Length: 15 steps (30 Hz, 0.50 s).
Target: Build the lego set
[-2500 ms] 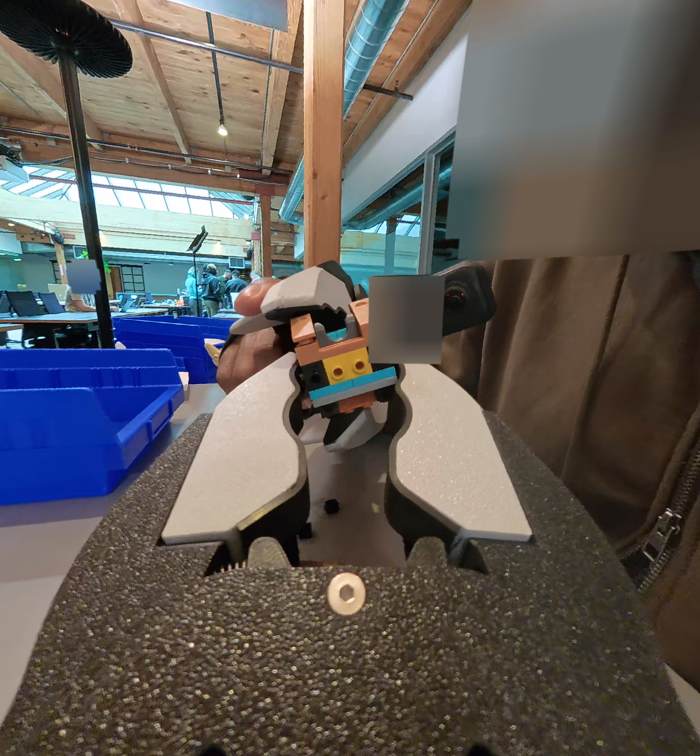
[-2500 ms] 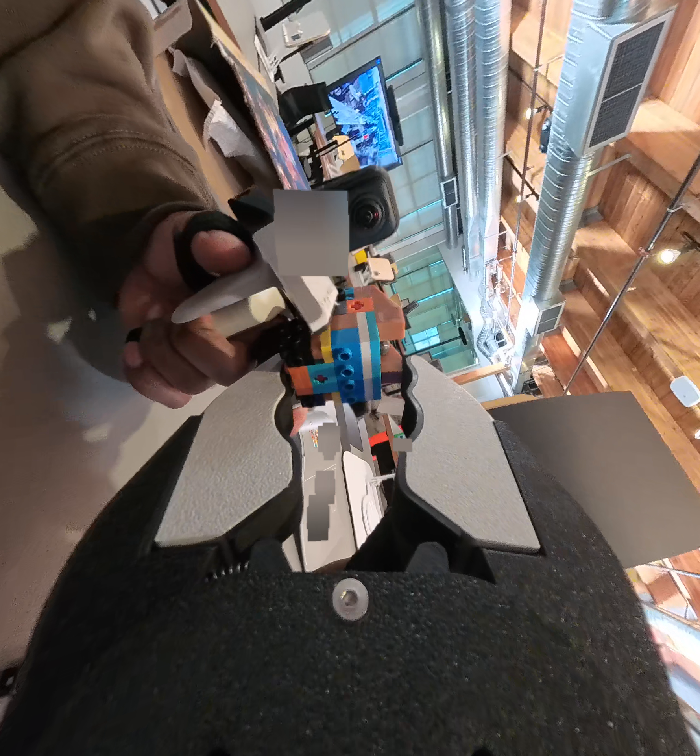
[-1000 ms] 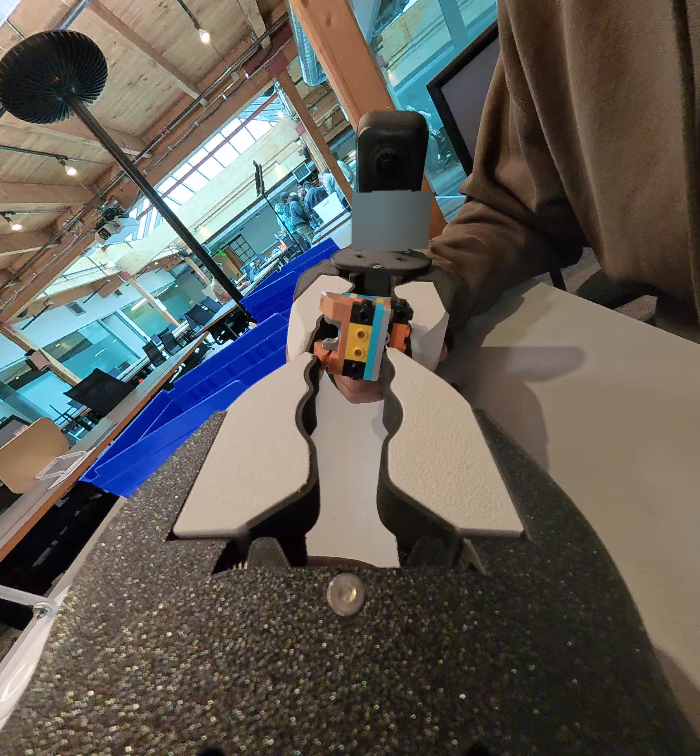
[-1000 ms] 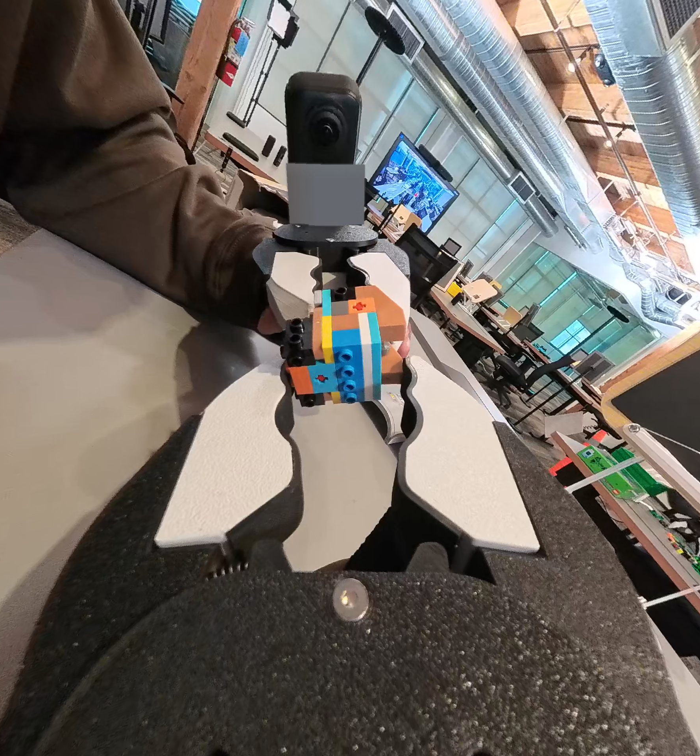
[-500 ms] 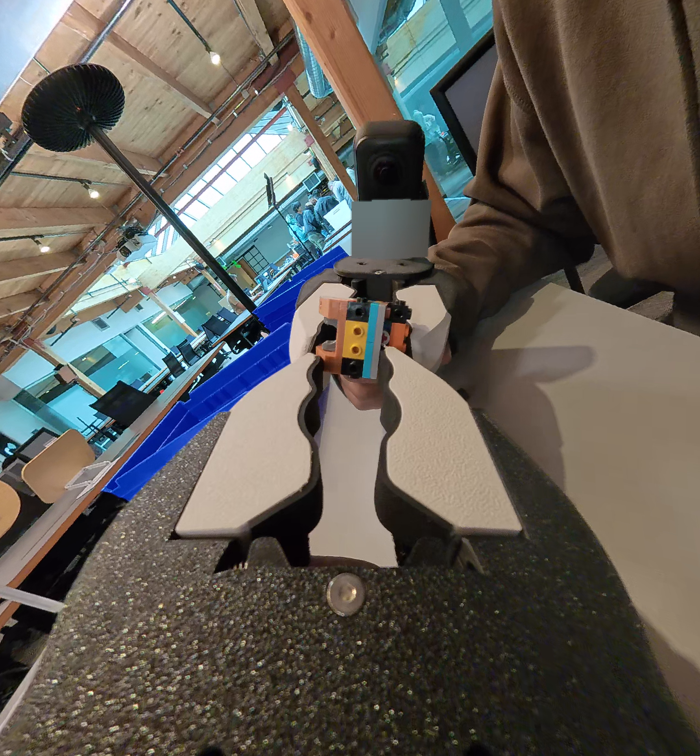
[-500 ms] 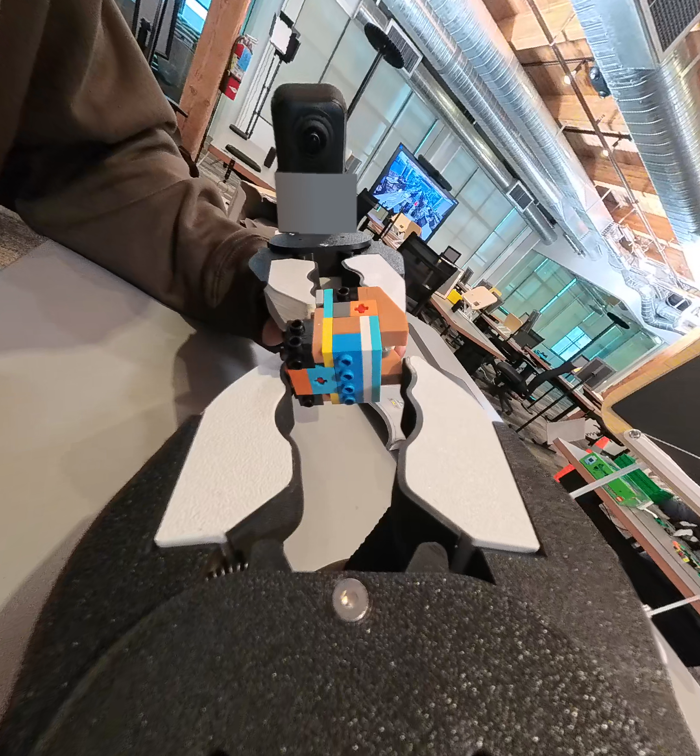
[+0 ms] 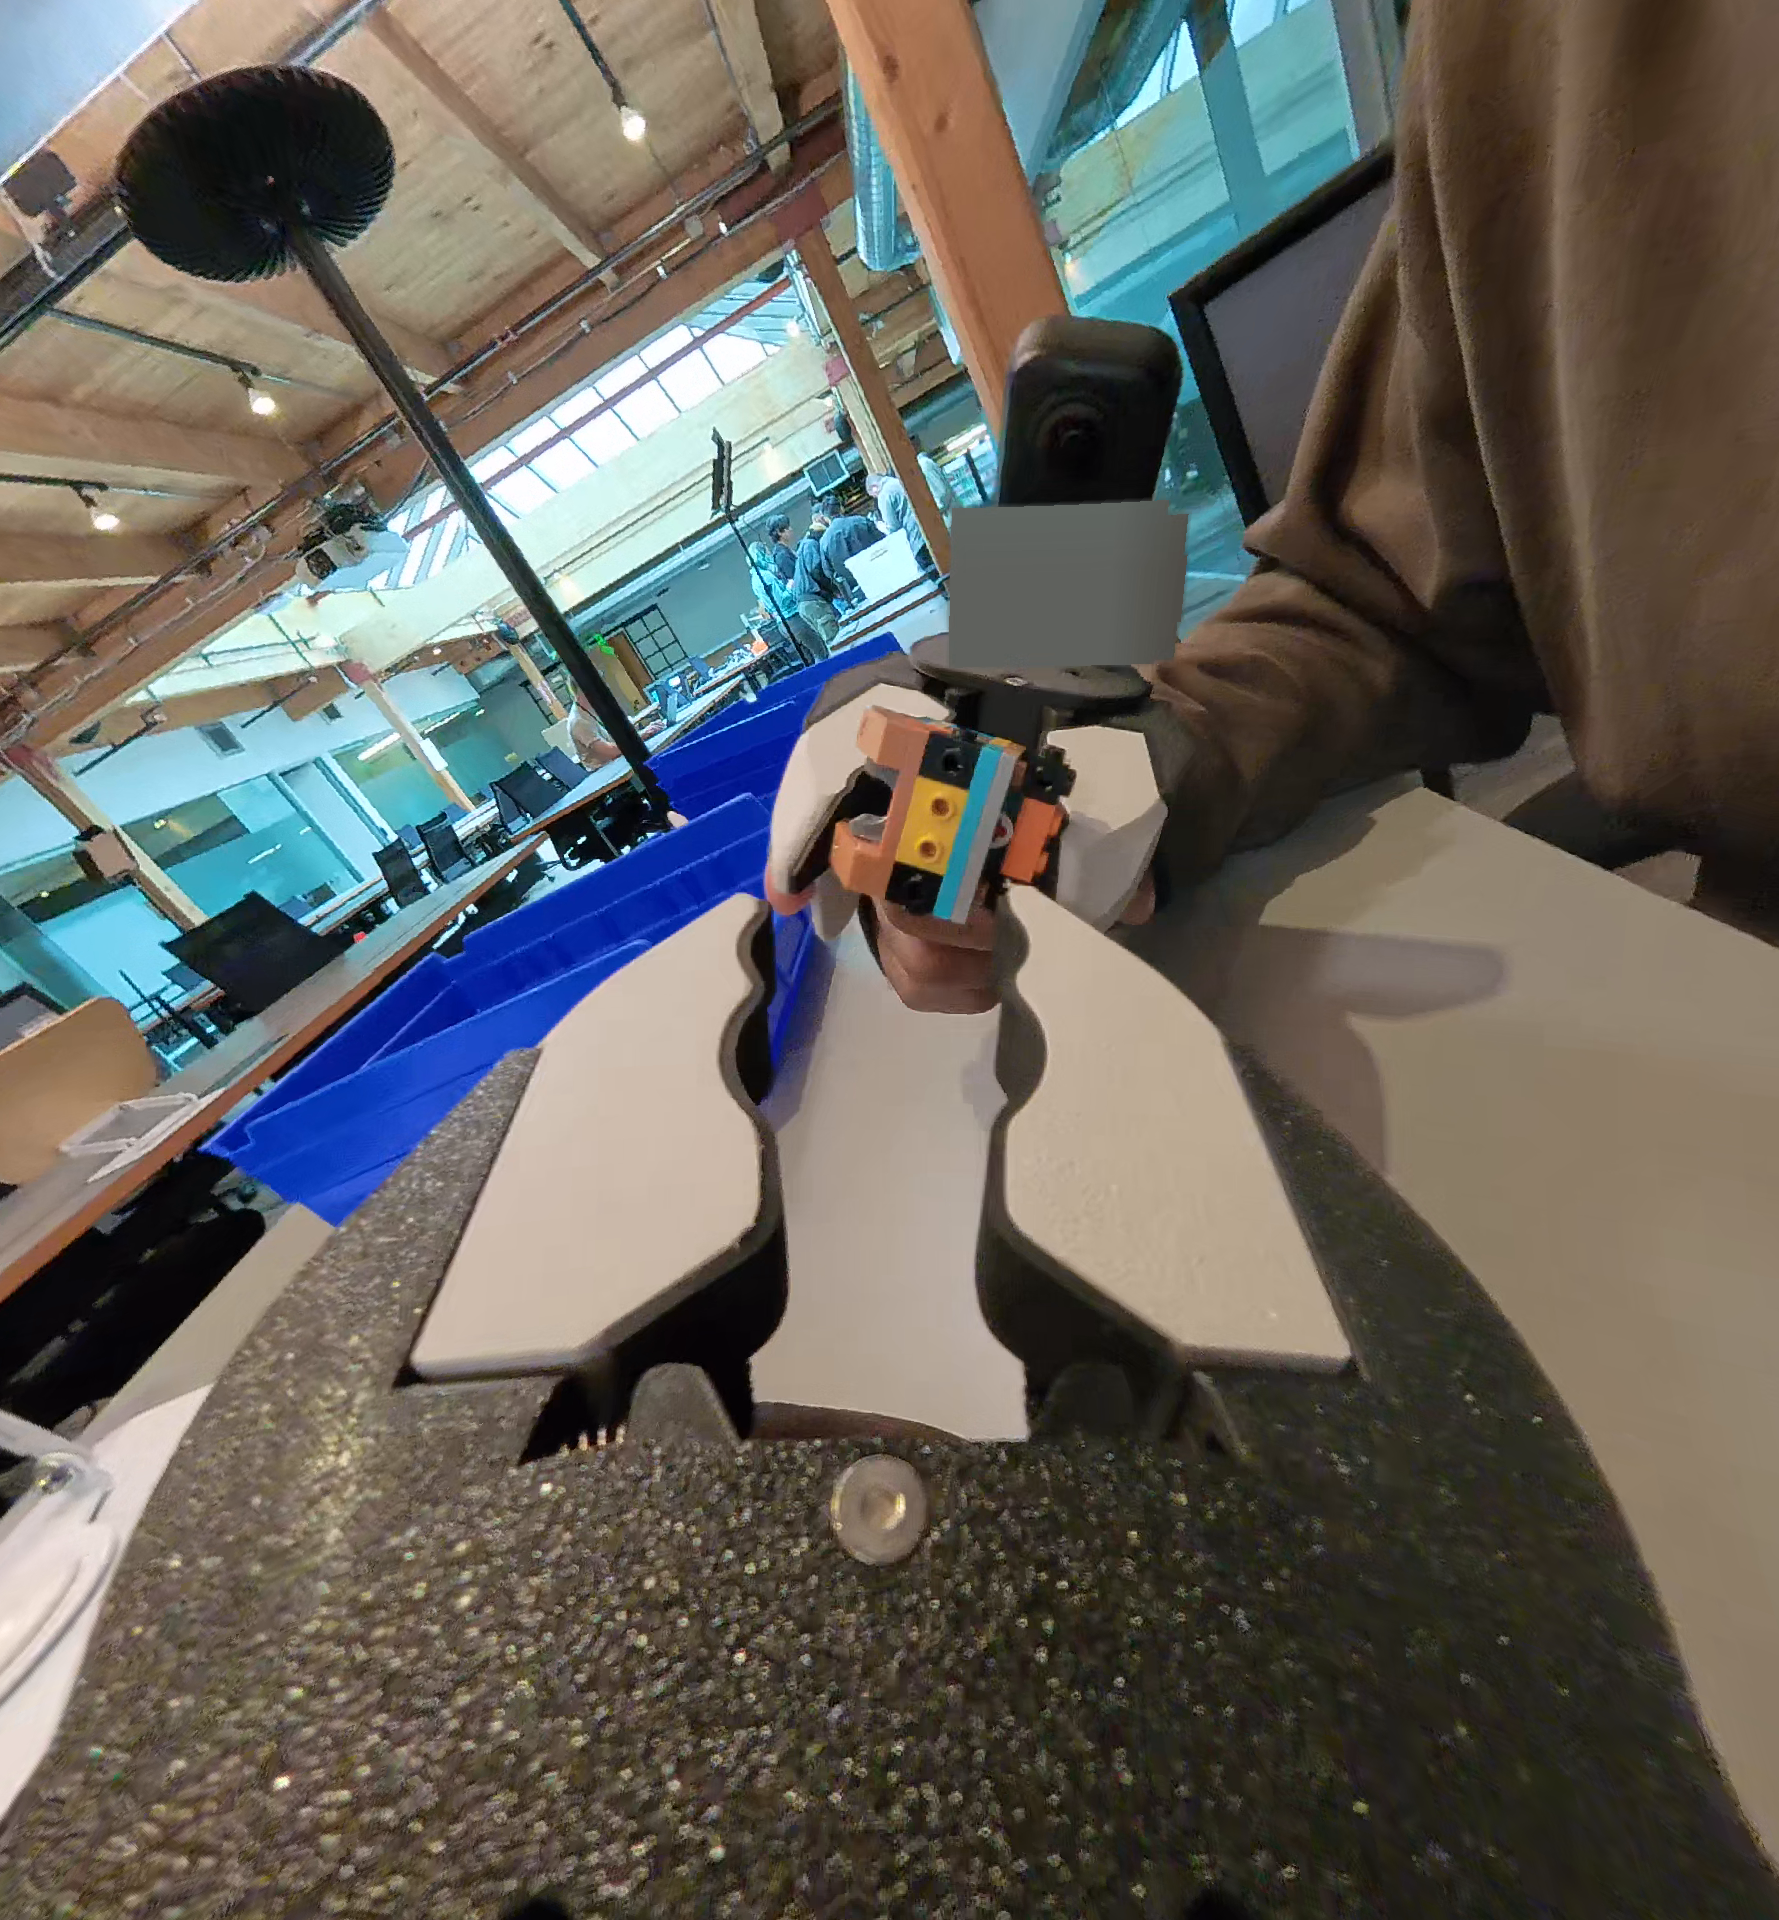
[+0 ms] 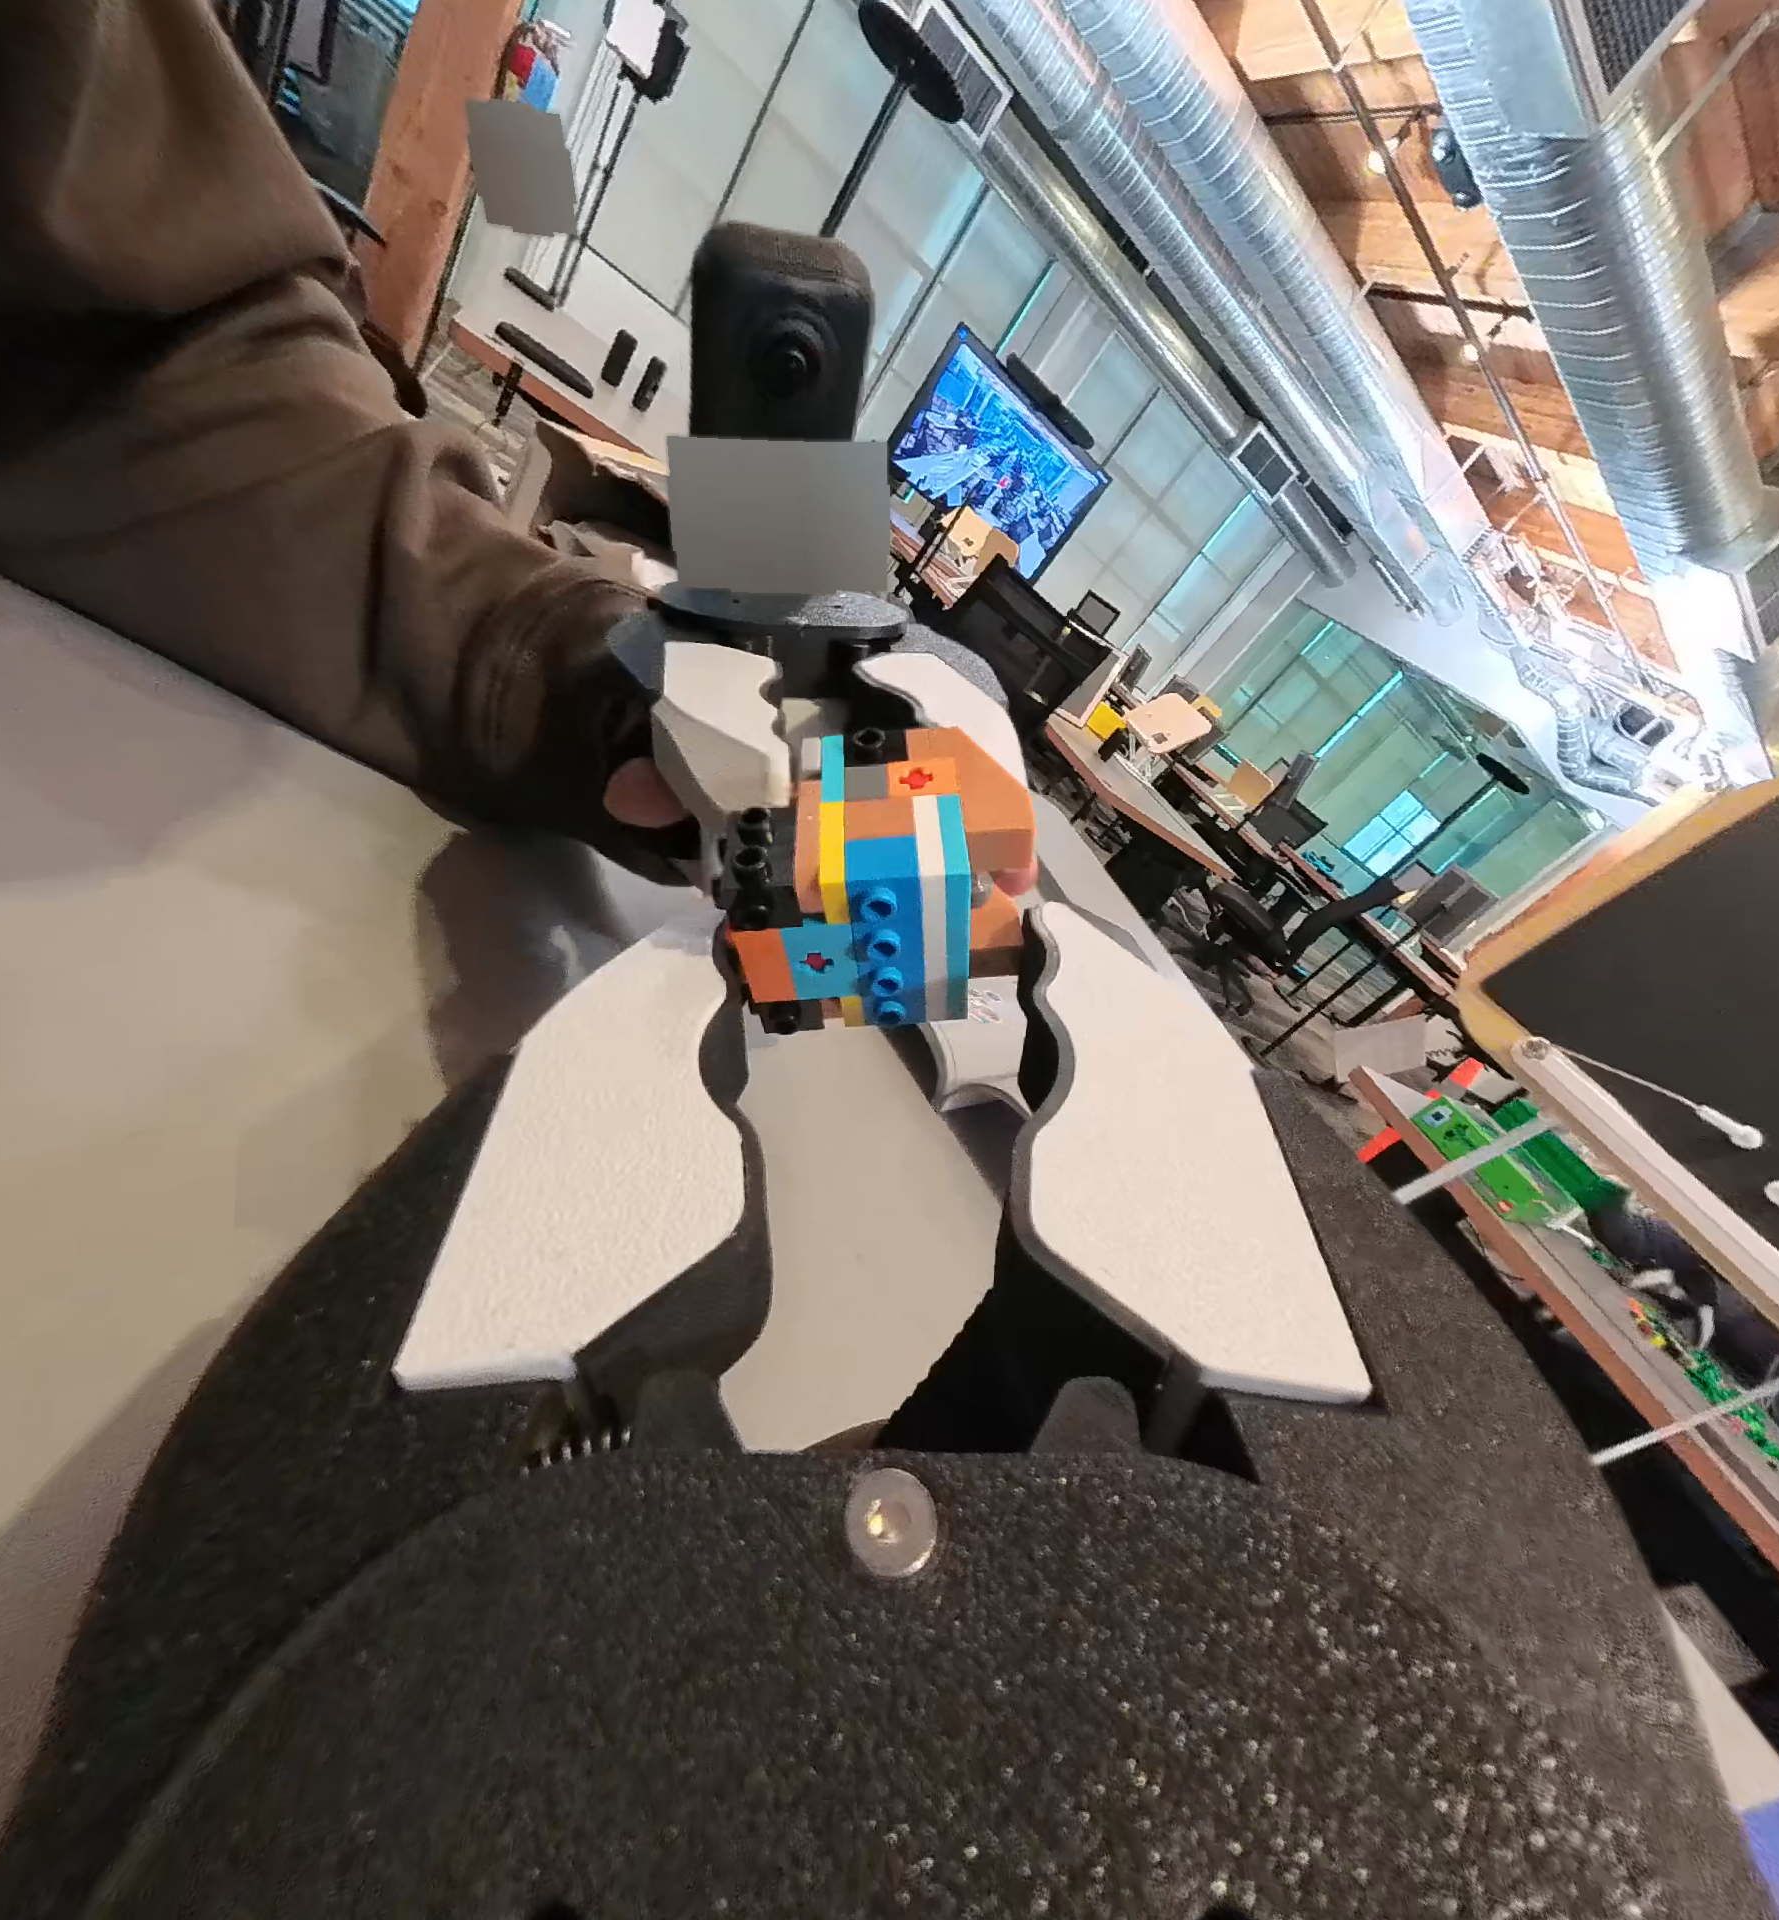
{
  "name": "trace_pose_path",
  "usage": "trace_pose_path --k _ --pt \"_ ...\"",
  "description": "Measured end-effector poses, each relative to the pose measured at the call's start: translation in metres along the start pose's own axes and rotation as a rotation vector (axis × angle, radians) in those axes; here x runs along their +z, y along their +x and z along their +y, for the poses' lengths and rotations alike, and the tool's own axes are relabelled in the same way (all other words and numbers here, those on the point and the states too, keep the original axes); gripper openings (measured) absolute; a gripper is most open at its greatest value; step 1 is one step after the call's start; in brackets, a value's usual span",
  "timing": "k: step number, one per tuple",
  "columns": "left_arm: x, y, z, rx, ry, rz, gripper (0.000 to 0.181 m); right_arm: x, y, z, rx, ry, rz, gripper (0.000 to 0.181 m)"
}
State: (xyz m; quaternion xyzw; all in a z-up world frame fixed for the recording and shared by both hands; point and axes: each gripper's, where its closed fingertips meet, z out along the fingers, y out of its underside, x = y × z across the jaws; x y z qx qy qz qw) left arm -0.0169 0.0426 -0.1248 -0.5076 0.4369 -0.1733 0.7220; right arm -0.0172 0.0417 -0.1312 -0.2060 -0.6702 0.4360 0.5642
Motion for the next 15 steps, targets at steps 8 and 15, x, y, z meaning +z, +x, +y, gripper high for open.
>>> trace_pose_path --k 8,15 --pt "0.005 0.012 0.006 0.100 -0.073 0.044 0.040 0.004 0.001 0.015 0.029 -0.079 -0.004 0.050" --pt "0.008 0.018 0.014 0.119 -0.095 0.053 0.033 0.007 -0.014 0.024 0.014 -0.124 -0.069 0.050"
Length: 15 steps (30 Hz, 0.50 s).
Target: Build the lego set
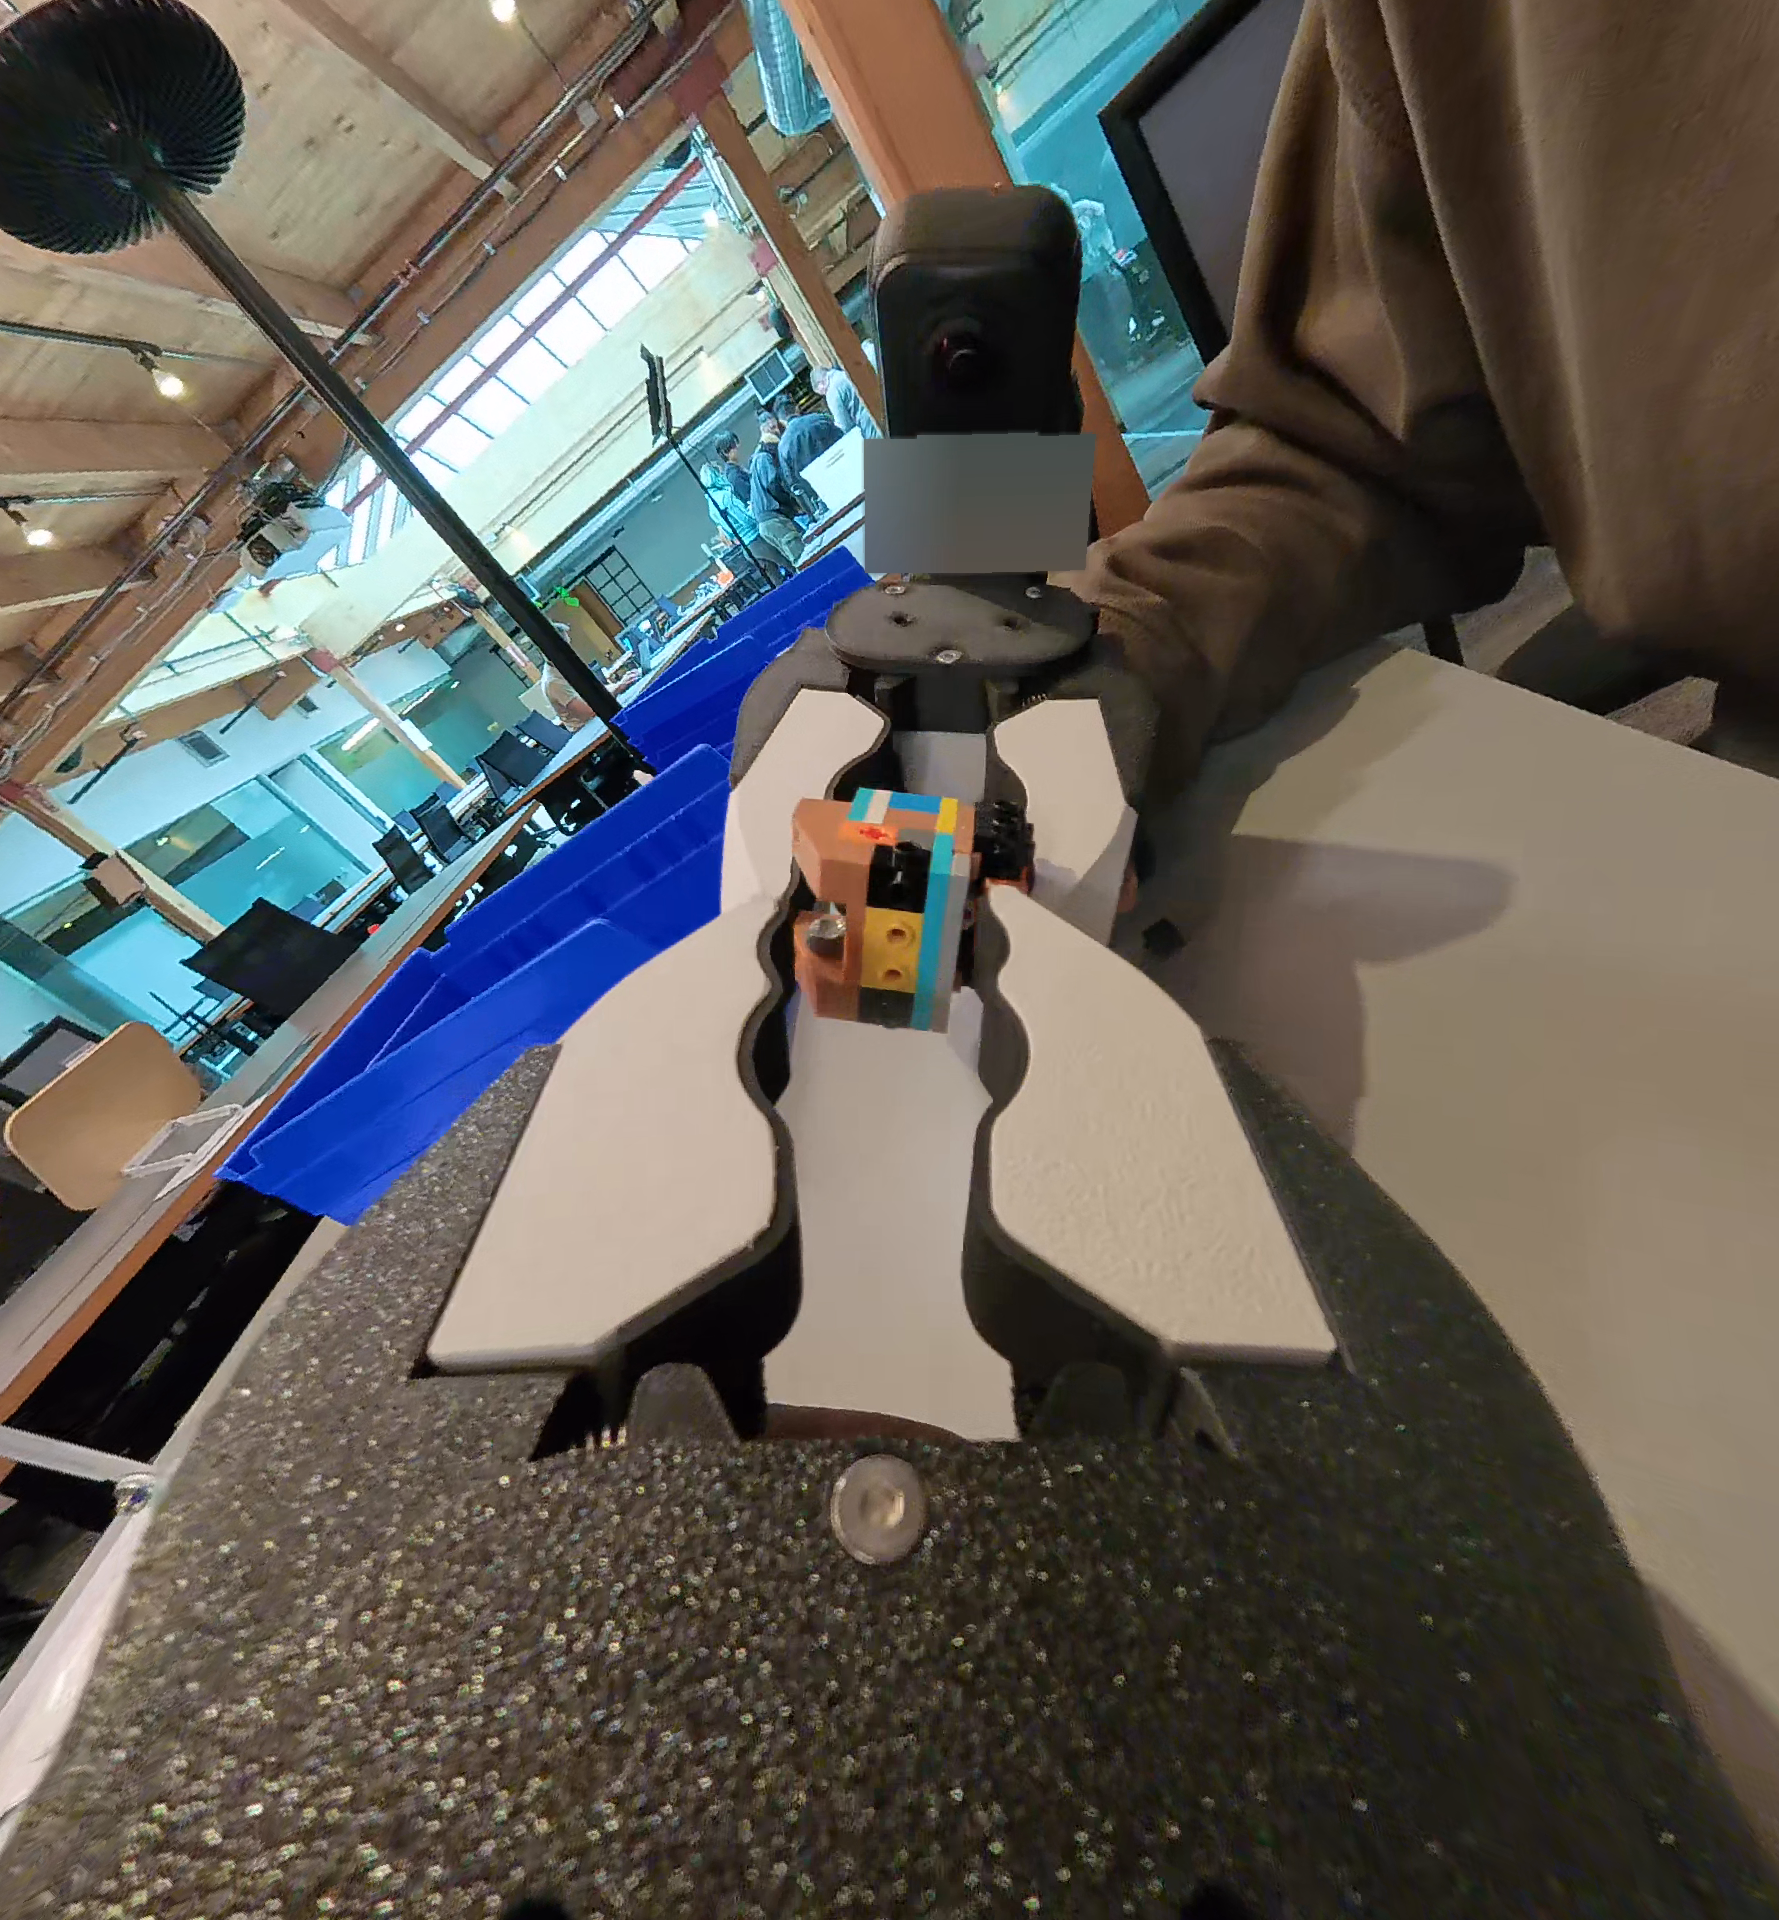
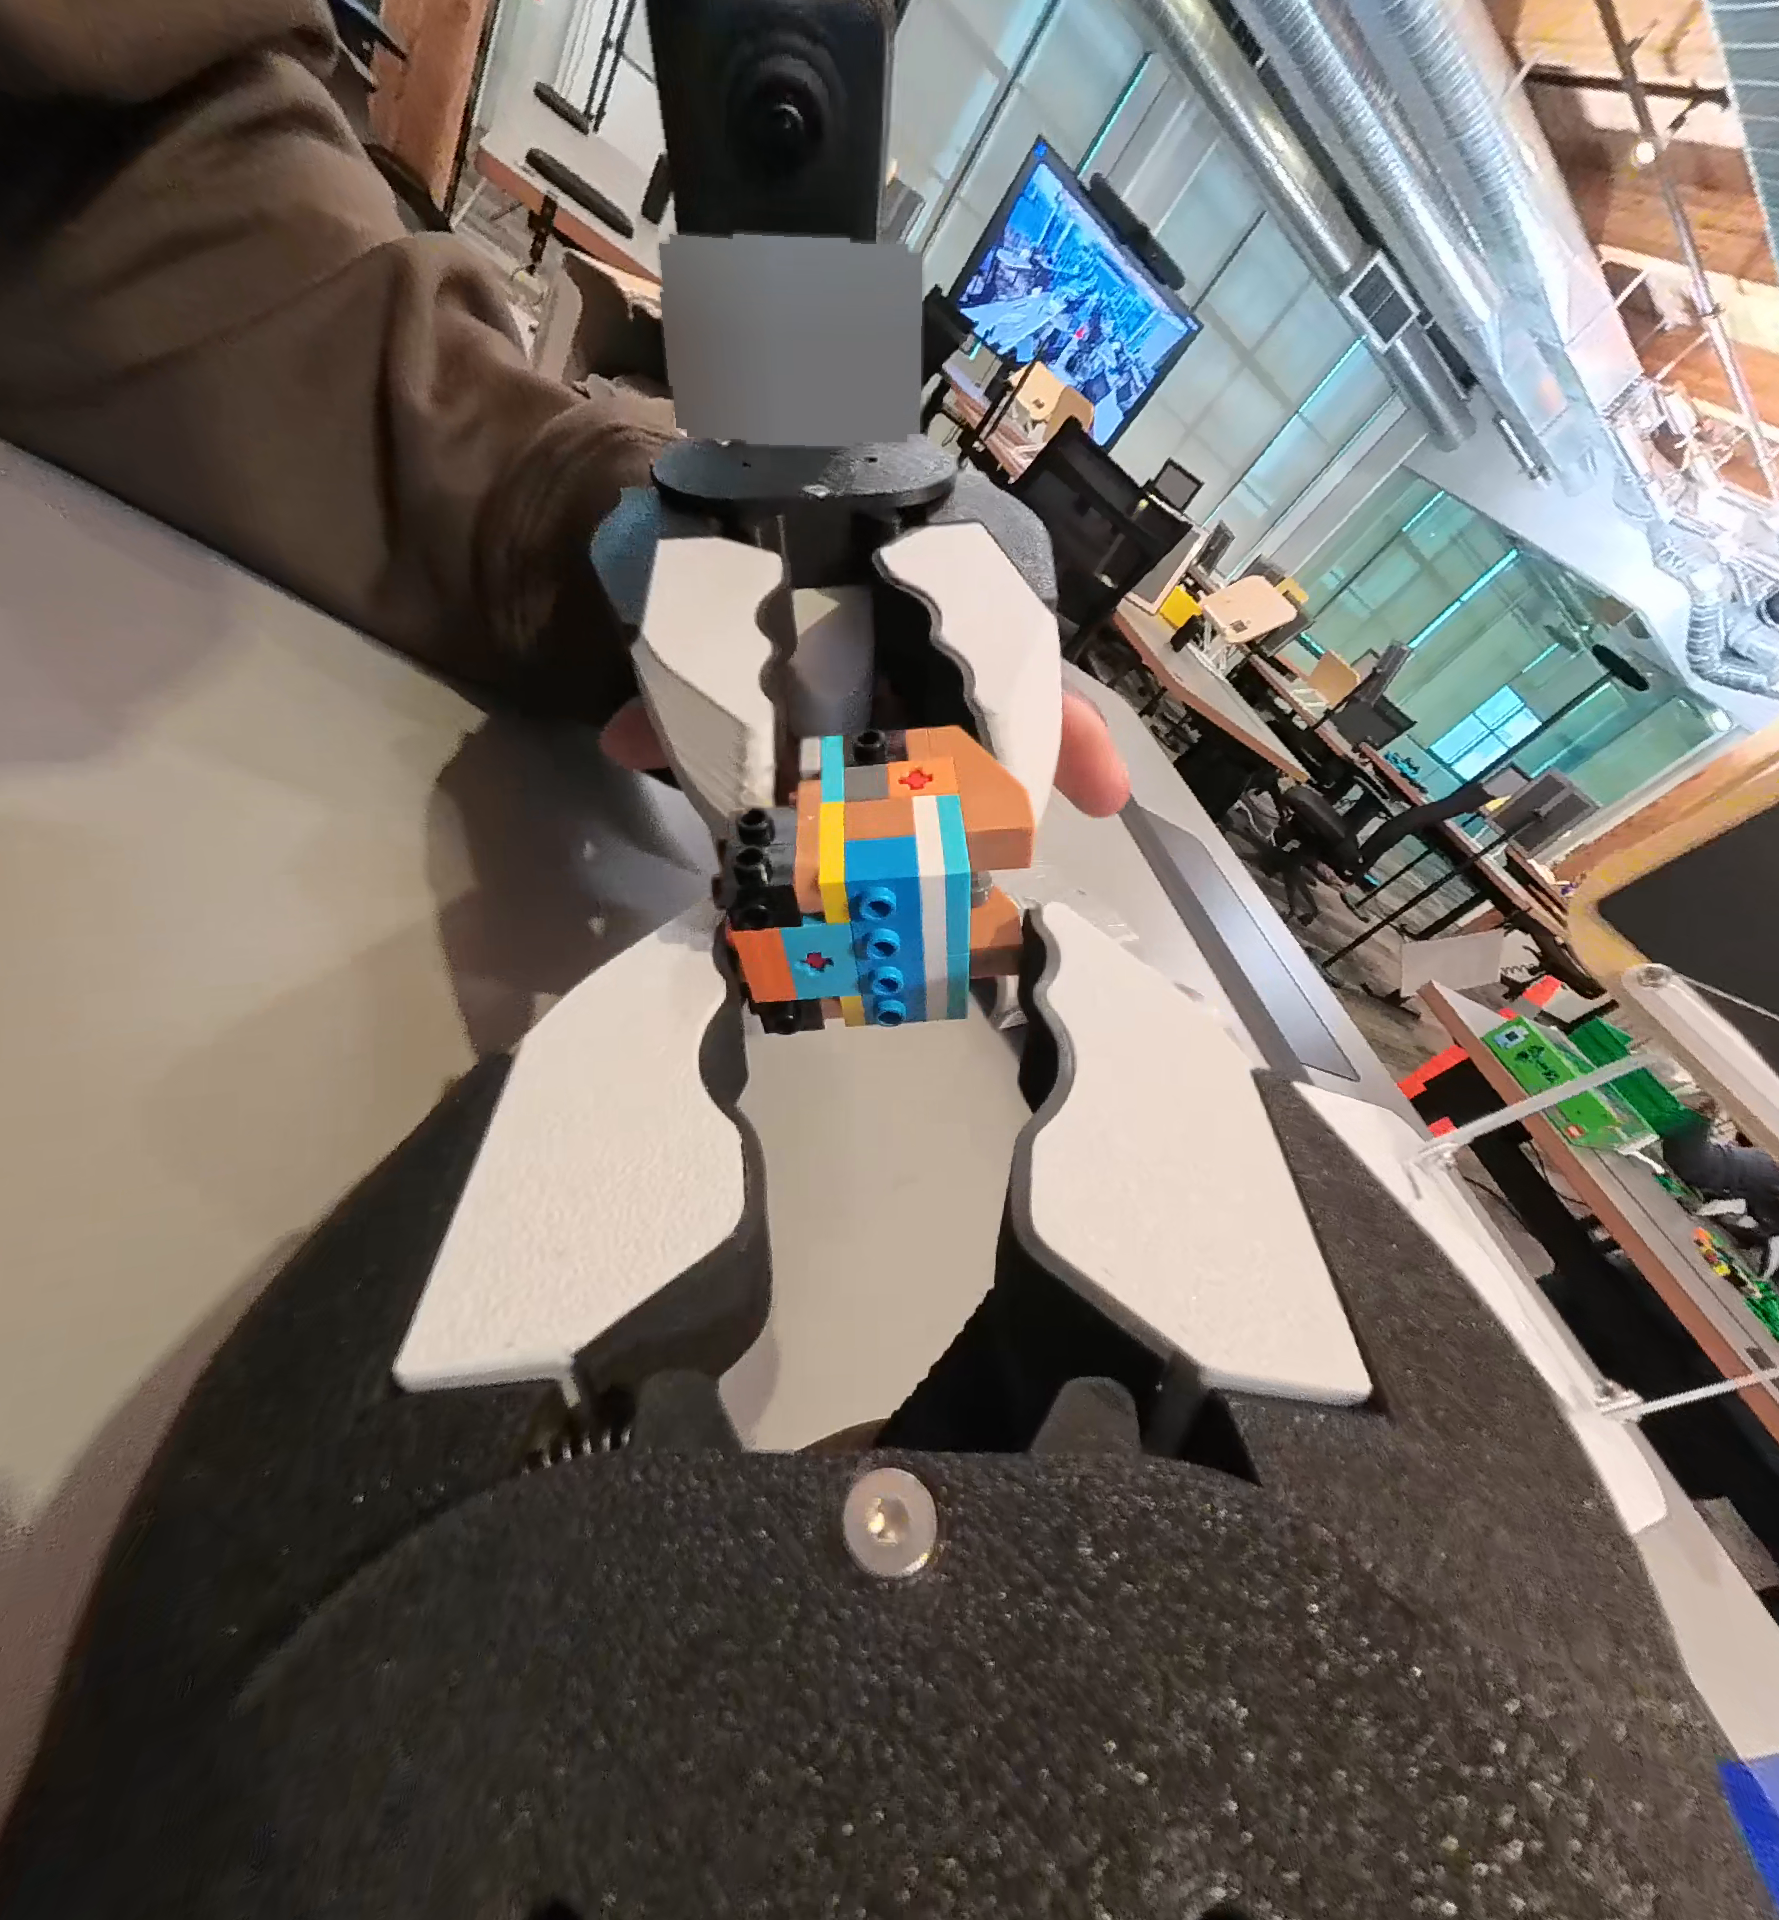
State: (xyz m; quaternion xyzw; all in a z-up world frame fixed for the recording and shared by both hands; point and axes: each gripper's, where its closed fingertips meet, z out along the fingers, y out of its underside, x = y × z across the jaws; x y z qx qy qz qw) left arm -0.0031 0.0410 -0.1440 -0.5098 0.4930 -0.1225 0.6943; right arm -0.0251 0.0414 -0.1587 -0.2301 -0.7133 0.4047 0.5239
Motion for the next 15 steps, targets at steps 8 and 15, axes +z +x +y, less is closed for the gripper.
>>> trace_pose_path --k 8,15 --pt "0.0020 0.0026 0.0028 -0.021 0.016 -0.003 0.022 0.0011 -0.0021 0.0026 0.035 -0.003 -0.017 0.050" --pt "0.0006 -0.0035 0.0051 -0.055 0.019 -0.030 0.021 0.0019 0.0021 0.0044 0.092 -0.003 -0.005 0.050"
